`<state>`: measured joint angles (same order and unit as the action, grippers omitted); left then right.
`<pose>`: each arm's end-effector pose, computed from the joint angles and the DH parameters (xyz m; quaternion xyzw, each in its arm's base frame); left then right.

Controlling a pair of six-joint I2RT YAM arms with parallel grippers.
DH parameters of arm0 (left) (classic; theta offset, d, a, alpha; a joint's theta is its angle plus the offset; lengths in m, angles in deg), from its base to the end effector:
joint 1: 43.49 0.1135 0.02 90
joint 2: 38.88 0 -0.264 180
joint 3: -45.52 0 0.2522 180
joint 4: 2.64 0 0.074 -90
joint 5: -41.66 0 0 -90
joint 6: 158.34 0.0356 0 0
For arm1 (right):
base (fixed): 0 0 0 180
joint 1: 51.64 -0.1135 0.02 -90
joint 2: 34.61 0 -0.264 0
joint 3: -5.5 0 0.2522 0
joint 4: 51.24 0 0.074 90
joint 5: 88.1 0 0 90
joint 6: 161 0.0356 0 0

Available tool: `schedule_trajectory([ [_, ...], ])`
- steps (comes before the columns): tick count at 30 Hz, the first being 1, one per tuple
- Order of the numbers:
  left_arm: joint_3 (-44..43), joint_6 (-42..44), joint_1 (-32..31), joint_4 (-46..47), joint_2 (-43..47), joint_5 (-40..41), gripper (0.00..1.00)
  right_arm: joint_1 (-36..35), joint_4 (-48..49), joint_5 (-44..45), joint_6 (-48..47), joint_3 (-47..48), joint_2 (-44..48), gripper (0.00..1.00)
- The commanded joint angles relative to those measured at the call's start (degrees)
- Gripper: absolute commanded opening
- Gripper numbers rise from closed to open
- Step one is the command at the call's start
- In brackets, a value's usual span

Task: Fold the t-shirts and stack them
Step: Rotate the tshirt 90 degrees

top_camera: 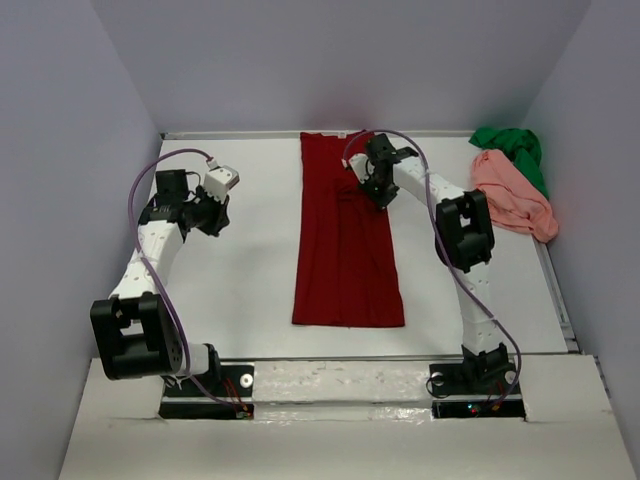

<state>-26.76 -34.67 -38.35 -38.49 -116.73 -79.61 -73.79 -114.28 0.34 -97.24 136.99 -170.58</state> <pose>0.2942 0.0079 0.2780 0.3237 0.8234 -0.1001 0.4552 0.4656 0.1906 0.1760 -0.4044 0.8935 0.0064 0.1953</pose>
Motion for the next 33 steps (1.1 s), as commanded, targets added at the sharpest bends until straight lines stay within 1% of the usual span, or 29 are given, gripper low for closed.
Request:
schedule_trajectory([
  [1, -2.3, 0.8, -1.0, -1.1, 2.1, -3.3, 0.16, 0.0, -0.6, 1.3, -0.7, -6.7, 10.9, 0.0],
  [2, -2.6, 0.7, -1.0, -1.1, 2.5, -5.3, 0.26, 0.0, -0.7, 1.3, -0.7, -7.3, 12.5, 0.01],
  [3, -2.9, 0.9, -1.1, -1.7, 3.0, -5.8, 0.27, 0.0, -0.9, 1.3, -0.7, -7.6, 15.3, 0.1],
  [4, -3.3, 0.7, -1.2, -2.0, 3.3, -6.3, 0.29, 0.0, -1.2, 1.3, -0.7, -7.6, 16.9, 0.16],
  [5, -3.8, 0.6, -1.2, -2.2, 3.6, -7.3, 0.41, 0.0, -2.0, 2.1, -0.6, -7.3, 18.1, 0.23],
  [6, -4.1, 0.8, -1.3, -2.8, 3.8, -7.8, 0.47, 0.0, -2.1, 3.0, -0.4, -7.3, 19.5, 0.33],
  [8, -4.6, 1.3, -1.3, -3.8, 4.3, -9.1, 0.5, 0.0, -3.5, 3.0, 0.0, -7.3, 23.0, 0.41],
  [9, -4.9, 2.2, -1.3, -5.5, 4.3, -11.6, 0.59, 0.0, -4.2, 2.7, 0.4, -7.5, 24.0, 0.44],
  [11, -4.8, 2.2, -1.3, -5.9, 4.2, -13.3, 0.78, 0.0, -4.8, 2.4, 1.0, -8.4, 26.4, 0.46],
  [12, -4.4, 2.6, -1.3, -6.5, 4.0, -15.6, 0.99, 0.0, -5.1, 2.1, 1.5, -10.0, 27.2, 0.44],
  [13, -4.1, 2.7, -1.3, -6.5, 3.9, -16.4, 0.99, 0.0, -5.2, 2.1, 1.9, -11.0, 28.9, 0.42],
  [14, -3.5, 2.5, -1.3, -6.0, 3.9, -17.1, 0.99, 0.0, -5.4, 0.2, 2.4, -12.1, 29.8, 0.41],
  [15, -2.4, 2.6, -1.3, -5.8, 3.8, -19.5, 0.99, 0.0, -5.5, -0.6, 3.4, -14.6, 30.7, 0.38],
  [16, -1.9, 2.5, -1.2, -5.5, 3.7, -21.0, 0.99, 0.0, -5.4, -2.4, 3.6, -16.0, 31.9, 0.38],
  [17, -0.6, 1.8, -1.2, -4.6, 3.6, -24.5, 0.99, 0.0, -5.1, -3.3, 3.9, -17.6, 34.4, 0.38],
  [19, 1.1, 1.1, -1.2, -3.1, 3.5, -27.9, 0.99, 0.0, -4.6, -6.4, 4.3, -22.8, 37.7, 0.4],
  [21, 3.8, -3.8, -1.2, 1.3, 3.7, -31.9, 0.99, 0.0, -4.6, -8.4, 4.4, -26.5, 42.4, 0.43],
  [22, 4.5, -3.8, -1.2, 1.7, 3.5, -33.9, 0.99, 0.0, -4.6, -9.2, 4.6, -28.2, 44.0, 0.43],
  [23, 4.9, -3.2, -1.2, 1.7, 3.2, -36.4, 0.99, 0.0, -4.1, -9.9, 4.9, -32.3, 45.7, 0.43],
  [24, 6.1, -2.8, -1.2, 1.9, 2.6, -40.9, 0.99, 0.0, -3.6, -10.3, 5.4, -36.9, 49.1, 0.43],
  [25, 6.7, -3.5, -1.3, 2.2, 2.3, -42.8, 0.99, 0.0, -3.1, -10.2, 5.5, -39.4, 50.9, 0.43],
  [26, 7.4, -5.1, -1.4, 3.0, 1.9, -44.1, 0.99, 0.0, -1.9, -10.2, 5.7, -41.9, 52.6, 0.43],
  [27, 9.1, -9.3, -1.5, 5.8, 1.4, -46.4, 0.99, 0.0, -1.0, -10.0, 6.3, -44.4, 54.4, 0.43],
  [28, 10.2, -11.2, -1.5, 7.2, 1.1, -47.7, 0.99, 0.8, 0.7, -10.8, 6.8, -46.7, 58.0, 0.44],
  [29, 11.3, -13.6, -1.5, 8.7, 0.8, -49.4, 0.99, 1.4, 1.2, -12.0, 7.3, -51.0, 59.8, 0.46],
  [30, 13.8, -15.5, -1.5, 12.3, 0.3, -53.4, 0.99, 3.1, 1.5, -13.9, 8.5, -52.7, 61.5, 0.55],
  [31, 14.2, -16.3, -1.6, 13.0, 0.4, -54.2, 0.99, 4.1, 2.0, -18.0, 9.7, -54.2, 64.4, 0.61],
  [32, 14.1, -16.5, -1.8, 13.0, 0.6, -53.5, 0.99, 5.1, 2.5, -19.9, 10.4, -56.7, 65.7, 0.65],
  [33, 14.1, -16.6, -2.2, 13.0, 0.8, -53.1, 0.99, 6.0, 2.7, -21.2, 11.0, -56.8, 66.7, 0.68],
])
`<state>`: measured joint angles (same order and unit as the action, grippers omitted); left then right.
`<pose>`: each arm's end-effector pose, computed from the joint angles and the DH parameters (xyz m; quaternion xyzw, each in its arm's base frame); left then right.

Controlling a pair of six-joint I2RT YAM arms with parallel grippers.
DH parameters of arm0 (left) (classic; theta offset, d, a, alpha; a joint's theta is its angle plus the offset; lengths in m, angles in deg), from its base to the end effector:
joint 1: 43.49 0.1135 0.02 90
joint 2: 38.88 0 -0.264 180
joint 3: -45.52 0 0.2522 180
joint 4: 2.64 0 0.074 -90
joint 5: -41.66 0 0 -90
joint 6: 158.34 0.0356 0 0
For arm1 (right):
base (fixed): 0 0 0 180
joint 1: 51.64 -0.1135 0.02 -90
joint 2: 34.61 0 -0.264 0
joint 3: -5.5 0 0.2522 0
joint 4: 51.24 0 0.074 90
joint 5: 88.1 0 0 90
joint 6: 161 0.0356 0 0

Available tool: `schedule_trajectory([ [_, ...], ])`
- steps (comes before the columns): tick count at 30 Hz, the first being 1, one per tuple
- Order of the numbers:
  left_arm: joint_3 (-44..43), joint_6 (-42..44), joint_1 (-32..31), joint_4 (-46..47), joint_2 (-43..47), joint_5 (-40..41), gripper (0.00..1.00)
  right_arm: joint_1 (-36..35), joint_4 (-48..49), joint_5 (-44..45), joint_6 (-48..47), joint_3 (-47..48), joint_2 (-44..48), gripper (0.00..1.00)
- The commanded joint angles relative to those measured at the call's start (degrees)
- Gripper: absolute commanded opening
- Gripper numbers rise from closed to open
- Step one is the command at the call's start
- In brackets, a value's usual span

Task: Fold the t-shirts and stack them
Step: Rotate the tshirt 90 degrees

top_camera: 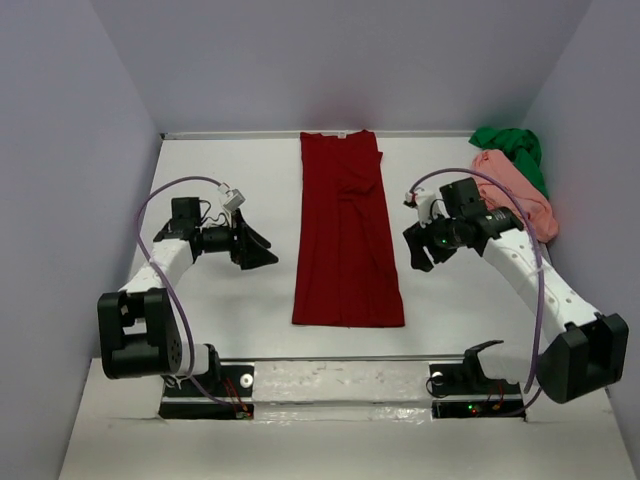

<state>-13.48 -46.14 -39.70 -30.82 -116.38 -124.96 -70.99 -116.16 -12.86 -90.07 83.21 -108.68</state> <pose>0.2602 -0.0175 0.2314 0.3425 0.6833 -0.4963 0.4118 0.2341 0.0918 0.2883 -0.3462 0.8968 0.1250 0.2457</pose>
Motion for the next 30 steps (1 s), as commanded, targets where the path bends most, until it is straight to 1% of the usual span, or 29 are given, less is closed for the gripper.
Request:
schedule_trajectory([
  [1, 0.8, -5.1, -1.5, 5.4, 1.1, -7.0, 0.99, 4.8, 4.3, -7.8, 5.7, -2.6, 5.2, 0.68],
  [2, 0.9, -5.1, -3.1, 5.4, 1.6, -4.3, 0.99, 5.5, 3.8, -9.3, 6.1, -2.2, 5.7, 0.68],
  [4, 1.1, -4.4, -3.9, 5.5, 3.6, 1.4, 0.99, 5.5, 2.4, -11.3, 5.4, -1.6, 5.2, 0.68],
  [5, 0.5, -4.4, -5.7, 5.4, 4.3, 5.1, 0.99, 5.5, -0.1, -11.7, 5.3, -1.1, 2.2, 0.67],
  [6, -2.5, -0.6, -5.6, 0.6, 4.5, 9.9, 0.99, 5.5, -1.7, -13.0, 4.9, 0.1, 0.2, 0.61],
  [7, -4.1, 4.5, -5.8, -3.1, 4.2, 12.1, 0.99, 5.5, -2.8, -14.9, 4.1, 0.7, -1.9, 0.56],
  [8, -5.7, 7.1, -6.2, -5.3, 3.6, 14.0, 0.99, 5.5, -3.6, -16.8, 4.7, 1.0, -3.5, 0.56],
  [9, -8.0, 10.1, -6.9, -8.9, 2.1, 17.1, 0.99, 5.5, -4.1, -17.8, 3.9, 1.5, -6.5, 0.48],
  [10, -9.0, 12.4, -7.4, -11.1, 1.3, 18.0, 0.99, 5.5, -4.4, -19.7, 3.6, 2.1, -8.0, 0.4],
  [12, -9.9, 15.4, -8.3, -12.9, 0.2, 20.0, 0.99, 5.5, -4.3, -19.8, 3.1, 2.2, -10.7, 0.31],
  [13, -10.0, 16.5, -8.8, -12.8, -0.5, 19.8, 0.99, 4.9, -4.0, -17.9, 2.5, 3.1, -13.1, 0.11],
  [14, -10.0, 17.0, -8.8, -12.7, -0.8, 19.2, 0.99, 4.9, -4.0, -17.1, 2.5, 3.1, -14.1, 0.03],
  [15, -9.9, 16.7, -8.8, -11.1, -1.3, 18.4, 0.99, 4.9, -3.6, -16.6, 2.2, 4.1, -15.8, 0.0],
  [18, -11.1, 18.0, -8.9, -10.6, -3.0, 15.0, 0.99, 4.4, -3.8, -17.6, 1.6, 6.2, -17.6, 0.0],
  [20, -13.3, 20.9, -9.3, -12.2, -6.3, 12.7, 0.99, 3.9, -4.6, -17.4, 0.8, 7.2, -19.3, 0.0],
  [21, -14.5, 22.6, -9.5, -15.3, -9.4, 12.1, 0.99, 3.4, -4.9, -17.5, 0.3, 7.9, -19.7, 0.0],
  [22, -15.6, 23.9, -9.8, -16.5, -11.1, 11.3, 0.97, 3.4, -4.9, -17.4, 0.1, 8.0, -20.1, 0.0],
  [23, -17.0, 24.9, -9.9, -17.9, -13.2, 10.8, 0.92, 3.4, -4.8, -17.4, 0.1, 8.0, -20.3, 0.0],
  [24, -20.5, 27.8, -9.9, -21.6, -17.4, 10.6, 0.76, 3.4, -4.5, -17.3, -0.2, 7.8, -20.7, 0.0],
  [25, -22.3, 28.2, -10.1, -22.6, -19.6, 11.3, 0.67, 2.8, -4.2, -17.0, -0.3, 7.6, -20.9, 0.0],
  [26, -24.3, 28.2, -10.4, -23.5, -21.9, 12.0, 0.62, 2.1, -3.9, -16.4, -0.4, 7.4, -21.2, 0.0],
  [27, -28.1, 28.4, -10.5, -25.2, -26.1, 13.6, 0.46, 1.5, -3.9, -16.3, -0.9, 7.2, -21.9, 0.0],
  [28, -30.0, 28.6, -10.8, -26.2, -28.0, 14.3, 0.4, 0.7, -3.8, -15.9, -1.1, 7.2, -22.3, 0.0],
  [29, -31.7, 29.3, -11.2, -27.2, -29.7, 14.5, 0.38, -0.1, -3.9, -15.1, -1.3, 6.9, -22.7, 0.0],
  [30, -34.2, 29.7, -11.8, -27.9, -31.0, 15.3, 0.33, -2.1, -3.8, -13.5, -1.5, 6.7, -23.5, 0.0],
])
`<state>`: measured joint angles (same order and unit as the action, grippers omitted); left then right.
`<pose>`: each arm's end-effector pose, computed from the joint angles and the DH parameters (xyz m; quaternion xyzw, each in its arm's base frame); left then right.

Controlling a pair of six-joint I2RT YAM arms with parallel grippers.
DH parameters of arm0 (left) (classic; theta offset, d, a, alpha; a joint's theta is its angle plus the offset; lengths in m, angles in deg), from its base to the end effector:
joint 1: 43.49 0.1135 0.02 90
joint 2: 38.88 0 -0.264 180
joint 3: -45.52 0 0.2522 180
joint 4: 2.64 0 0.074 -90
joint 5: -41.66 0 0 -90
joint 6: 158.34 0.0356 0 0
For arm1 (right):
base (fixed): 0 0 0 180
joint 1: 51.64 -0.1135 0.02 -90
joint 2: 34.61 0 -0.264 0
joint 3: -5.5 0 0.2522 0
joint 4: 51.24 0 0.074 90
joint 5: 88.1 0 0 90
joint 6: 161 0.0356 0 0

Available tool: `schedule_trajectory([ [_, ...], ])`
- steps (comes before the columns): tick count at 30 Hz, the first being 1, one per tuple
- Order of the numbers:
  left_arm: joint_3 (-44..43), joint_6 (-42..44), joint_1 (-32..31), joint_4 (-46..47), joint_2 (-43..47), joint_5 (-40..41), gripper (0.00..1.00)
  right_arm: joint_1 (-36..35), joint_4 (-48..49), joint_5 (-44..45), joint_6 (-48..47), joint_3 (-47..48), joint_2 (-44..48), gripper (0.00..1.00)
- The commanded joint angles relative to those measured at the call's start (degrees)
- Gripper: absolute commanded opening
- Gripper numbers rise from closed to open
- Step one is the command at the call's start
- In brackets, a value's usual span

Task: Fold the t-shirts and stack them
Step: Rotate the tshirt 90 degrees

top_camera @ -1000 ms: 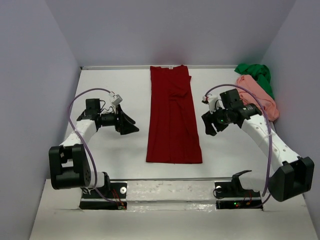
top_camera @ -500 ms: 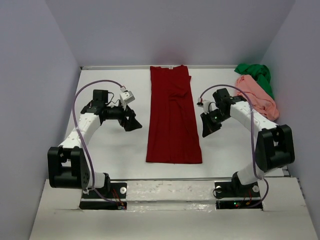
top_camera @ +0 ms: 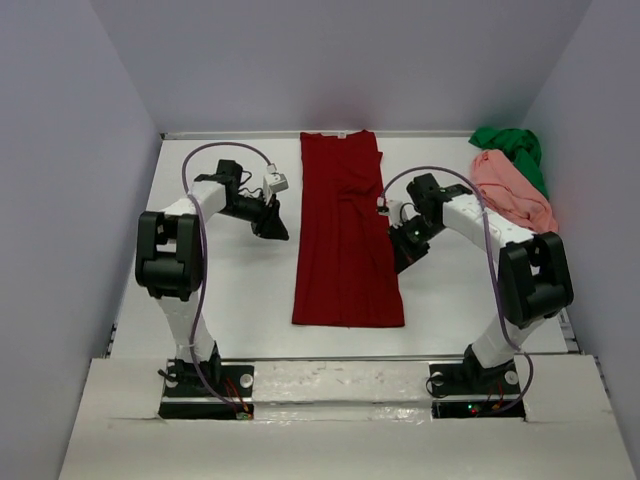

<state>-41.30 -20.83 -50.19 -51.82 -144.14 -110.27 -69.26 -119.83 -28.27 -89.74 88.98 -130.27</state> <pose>0.3571 -0.0736 0.2045 0.4721 0.7033 -0.4150 0.3319 0.2894 0.1107 0.2196 -0.3202 0.9078 0.2586 0.0802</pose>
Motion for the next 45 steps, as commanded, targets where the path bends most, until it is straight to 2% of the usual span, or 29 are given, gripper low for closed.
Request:
schedule_trajectory([
  [1, -7.2, 3.8, -1.9, -6.2, -4.9, 1.4, 0.29, -4.6, 0.1, 2.7, -1.9, 0.5, -2.3, 0.0],
  [2, -7.9, 3.4, -2.5, -5.5, -5.4, 1.8, 0.27, -5.3, 0.2, 3.1, -2.0, 0.4, -2.8, 0.0],
  [4, -9.4, 0.7, -4.7, -2.5, -6.0, 4.4, 0.11, -7.1, 0.1, 3.4, -2.0, 0.4, -4.4, 0.0],
  [6, -10.7, -0.5, -6.4, -0.4, -6.3, 6.9, 0.02, -7.7, 0.4, 3.5, -2.0, 0.6, -5.4, 0.0],
  [7, -11.2, -0.8, -8.0, -0.2, -6.7, 7.5, 0.0, -8.4, 0.4, 3.5, -2.1, 0.7, -6.3, 0.0],
  [15, -16.5, -2.5, -14.2, 2.5, -10.2, 12.7, 0.0, -10.2, 0.9, 4.5, -2.5, 0.5, -10.2, 0.0],
  [20, -20.2, -5.4, -15.5, 4.8, -14.4, 17.1, 0.0, -10.8, 1.9, 5.4, -2.8, 0.6, -11.9, 0.0],
  [28, -21.3, -11.3, -16.7, 11.9, -17.1, 26.0, 0.0, -10.8, 2.8, 6.1, -3.3, 2.0, -15.9, 0.0],
  [39, -26.5, -14.7, -17.8, 15.5, -21.8, 29.6, 0.0, -10.8, 4.7, 9.1, -4.5, 5.6, -21.2, 0.0],
  [45, -35.5, -16.0, -17.8, 12.2, -27.0, 31.0, 0.0, -10.8, 4.1, 9.0, -4.5, 8.9, -22.9, 0.0],
])
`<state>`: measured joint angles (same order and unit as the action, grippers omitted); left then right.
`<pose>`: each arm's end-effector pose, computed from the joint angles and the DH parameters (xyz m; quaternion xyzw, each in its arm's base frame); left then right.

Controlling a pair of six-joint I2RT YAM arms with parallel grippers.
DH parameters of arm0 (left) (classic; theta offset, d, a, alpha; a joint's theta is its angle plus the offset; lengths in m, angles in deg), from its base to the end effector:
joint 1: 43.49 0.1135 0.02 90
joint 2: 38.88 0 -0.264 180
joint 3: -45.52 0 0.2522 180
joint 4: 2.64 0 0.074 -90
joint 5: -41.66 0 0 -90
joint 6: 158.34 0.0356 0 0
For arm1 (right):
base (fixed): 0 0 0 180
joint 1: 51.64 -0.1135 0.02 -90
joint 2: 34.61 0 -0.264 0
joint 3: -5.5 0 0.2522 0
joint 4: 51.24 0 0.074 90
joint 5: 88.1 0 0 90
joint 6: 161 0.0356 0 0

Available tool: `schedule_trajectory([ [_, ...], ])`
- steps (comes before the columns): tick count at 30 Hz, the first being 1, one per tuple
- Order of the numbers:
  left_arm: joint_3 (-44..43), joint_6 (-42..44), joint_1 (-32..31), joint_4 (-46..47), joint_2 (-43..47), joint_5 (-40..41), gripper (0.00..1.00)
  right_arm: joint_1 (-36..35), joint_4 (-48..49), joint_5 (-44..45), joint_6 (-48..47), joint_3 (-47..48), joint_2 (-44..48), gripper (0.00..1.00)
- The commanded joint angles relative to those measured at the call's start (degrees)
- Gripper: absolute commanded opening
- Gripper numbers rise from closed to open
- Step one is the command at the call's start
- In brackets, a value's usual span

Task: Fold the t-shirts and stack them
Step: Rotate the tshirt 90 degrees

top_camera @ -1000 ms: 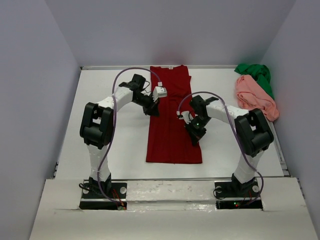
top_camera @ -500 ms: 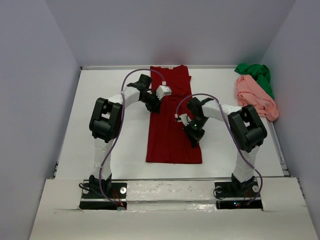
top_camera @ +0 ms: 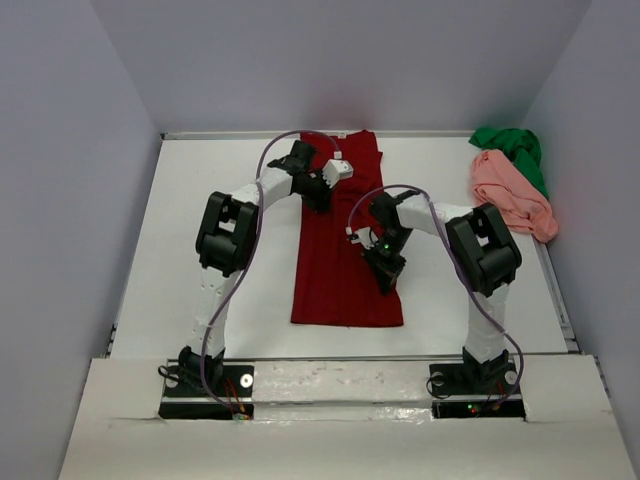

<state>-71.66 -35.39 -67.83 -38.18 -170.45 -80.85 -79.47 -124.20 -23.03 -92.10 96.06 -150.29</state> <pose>0.4535 -0.2262 0.1687 0.5165 0.7456 -0.2375 0.3477 0.3006 0.1756 0.1391 0.3895 -0.8928 -0.2109 0.0813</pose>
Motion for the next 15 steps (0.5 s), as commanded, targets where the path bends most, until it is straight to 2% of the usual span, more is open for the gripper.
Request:
schedule_trajectory([
  [1, -5.8, -2.0, -0.2, -1.6, -1.8, 1.7, 0.0, -0.6, 8.3, 3.7, -2.3, 2.0, -2.7, 0.0],
  [8, -16.0, -5.6, 0.6, -7.7, -8.9, 0.9, 0.0, -0.6, 7.6, 4.9, -3.0, 2.1, -0.8, 0.0],
  [15, -25.1, -7.1, 1.2, -12.7, -14.3, 4.0, 0.0, -0.6, 7.4, 8.1, -3.9, 3.9, -2.6, 0.0],
])
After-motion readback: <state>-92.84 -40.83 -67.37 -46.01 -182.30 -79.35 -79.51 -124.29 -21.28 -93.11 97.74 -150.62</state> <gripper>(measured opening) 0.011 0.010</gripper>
